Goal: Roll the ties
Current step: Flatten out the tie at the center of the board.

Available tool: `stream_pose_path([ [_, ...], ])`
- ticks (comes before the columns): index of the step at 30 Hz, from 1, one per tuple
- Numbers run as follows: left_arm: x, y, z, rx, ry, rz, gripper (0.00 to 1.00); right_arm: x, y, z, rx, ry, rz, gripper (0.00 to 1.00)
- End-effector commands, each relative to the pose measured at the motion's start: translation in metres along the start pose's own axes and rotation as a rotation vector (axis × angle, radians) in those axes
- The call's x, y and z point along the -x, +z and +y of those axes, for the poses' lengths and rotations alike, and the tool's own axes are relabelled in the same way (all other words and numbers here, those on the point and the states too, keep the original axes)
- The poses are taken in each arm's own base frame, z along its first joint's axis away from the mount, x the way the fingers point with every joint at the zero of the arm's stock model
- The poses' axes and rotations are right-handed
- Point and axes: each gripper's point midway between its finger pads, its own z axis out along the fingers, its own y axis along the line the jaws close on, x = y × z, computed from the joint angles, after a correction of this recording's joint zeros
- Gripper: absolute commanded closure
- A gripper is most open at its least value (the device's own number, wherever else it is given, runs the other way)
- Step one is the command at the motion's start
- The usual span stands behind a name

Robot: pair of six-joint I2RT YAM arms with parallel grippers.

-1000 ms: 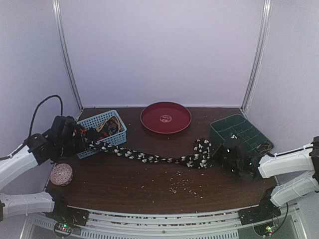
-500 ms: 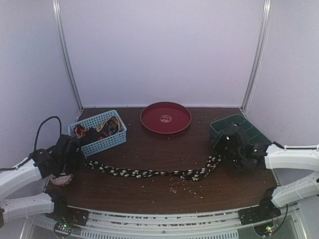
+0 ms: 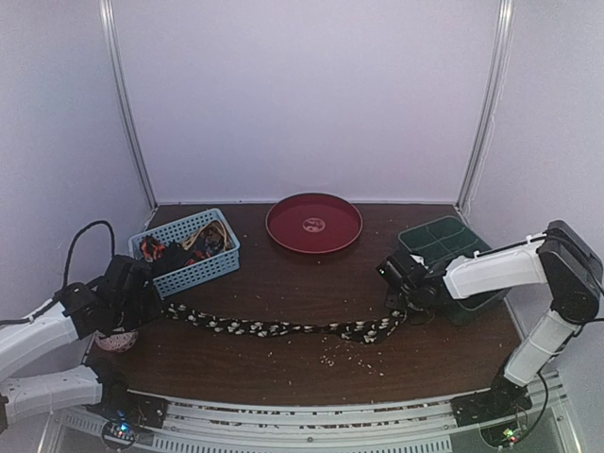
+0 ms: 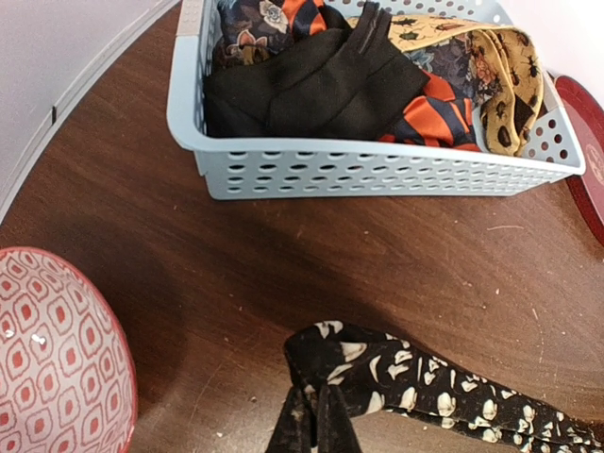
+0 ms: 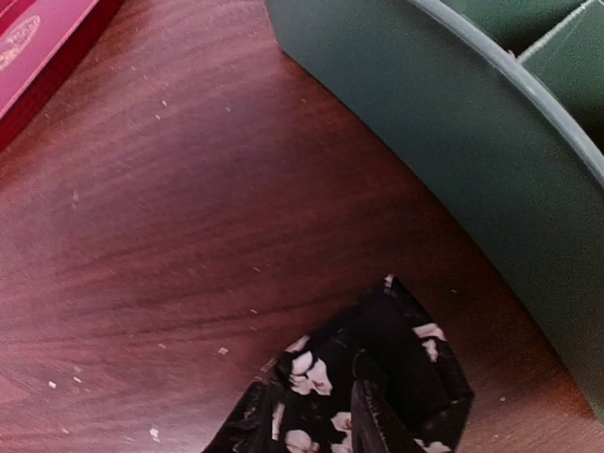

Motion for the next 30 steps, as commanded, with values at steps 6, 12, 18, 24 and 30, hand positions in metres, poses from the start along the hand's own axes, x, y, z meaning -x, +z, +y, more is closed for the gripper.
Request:
stream_pose_path([
  [6,0.009,0.002,0.004,0.028,-0.039,-0.045,1.00,-0.022,0.003,-0.055,-0.102,0.063,-0.042,0.93],
  [12,0.016,-0.003,-0.005,0.006,-0.018,-0.047,1.00,-0.010,-0.003,-0.080,-0.150,0.159,-0.180,1.00],
  [18,0.025,-0.013,-0.002,0.026,-0.013,-0.075,1.00,0.007,-0.020,-0.103,-0.172,0.264,-0.316,1.00],
  [24,0.017,-0.010,-0.003,-0.001,-0.011,-0.046,1.00,0.015,-0.031,-0.114,-0.181,0.289,-0.378,1.00],
  [30,-0.008,-0.002,-0.001,-0.023,-0.079,0.045,1.00,0.014,-0.039,-0.127,-0.161,0.335,-0.419,1.00],
])
